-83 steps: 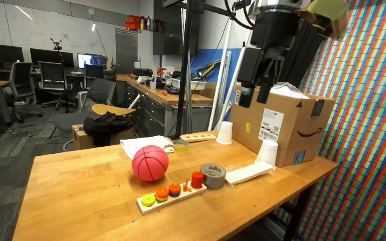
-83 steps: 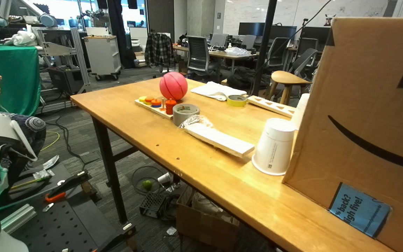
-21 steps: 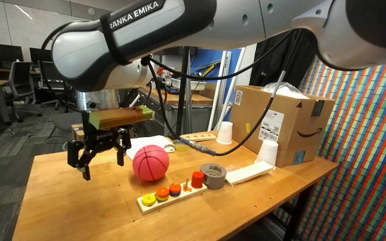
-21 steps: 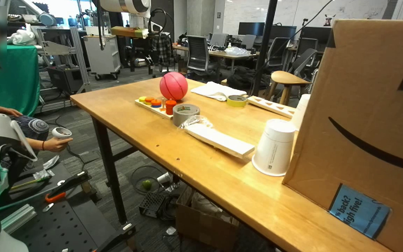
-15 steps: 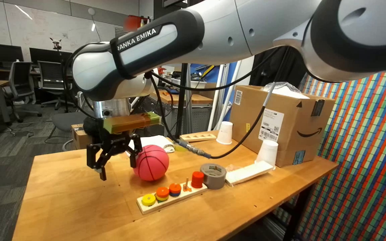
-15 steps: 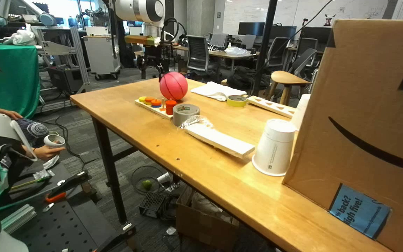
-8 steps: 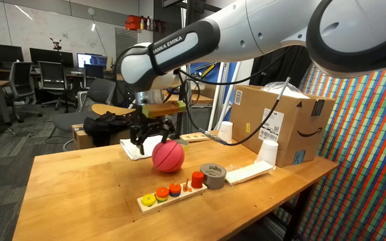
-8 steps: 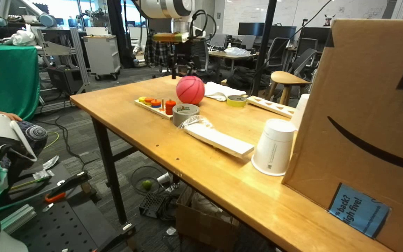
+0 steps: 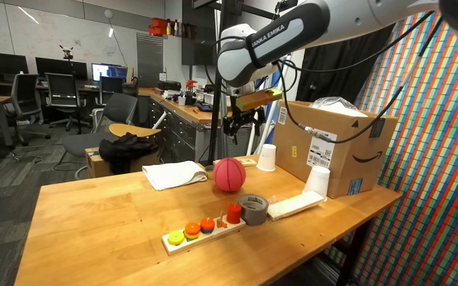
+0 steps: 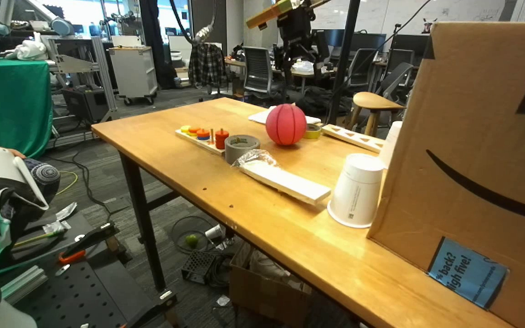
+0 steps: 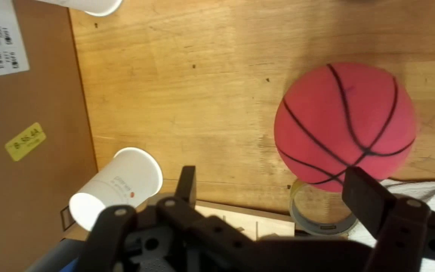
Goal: Move the red ball to the right
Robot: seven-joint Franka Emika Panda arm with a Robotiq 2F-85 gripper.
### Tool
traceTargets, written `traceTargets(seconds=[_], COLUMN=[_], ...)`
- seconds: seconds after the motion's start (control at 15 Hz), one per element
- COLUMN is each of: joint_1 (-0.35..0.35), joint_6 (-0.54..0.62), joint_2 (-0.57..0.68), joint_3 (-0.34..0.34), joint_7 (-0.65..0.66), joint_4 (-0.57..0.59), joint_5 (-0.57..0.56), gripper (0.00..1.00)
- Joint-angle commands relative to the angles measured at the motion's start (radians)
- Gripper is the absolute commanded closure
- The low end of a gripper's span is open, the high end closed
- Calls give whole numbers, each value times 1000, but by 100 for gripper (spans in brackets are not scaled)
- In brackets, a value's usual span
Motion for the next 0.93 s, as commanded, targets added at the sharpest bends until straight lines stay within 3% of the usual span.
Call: traceTargets(seconds=[0.0, 0.4, 0.87], joint_1=[2, 31, 68], joint_6=[95, 182, 215], joint_2=[-238, -511, -641], joint_3=[48, 194, 283], joint_7=[-11, -31, -78], joint_4=[-241, -521, -676], joint_5=[-33, 75, 214], gripper=[0, 0, 0])
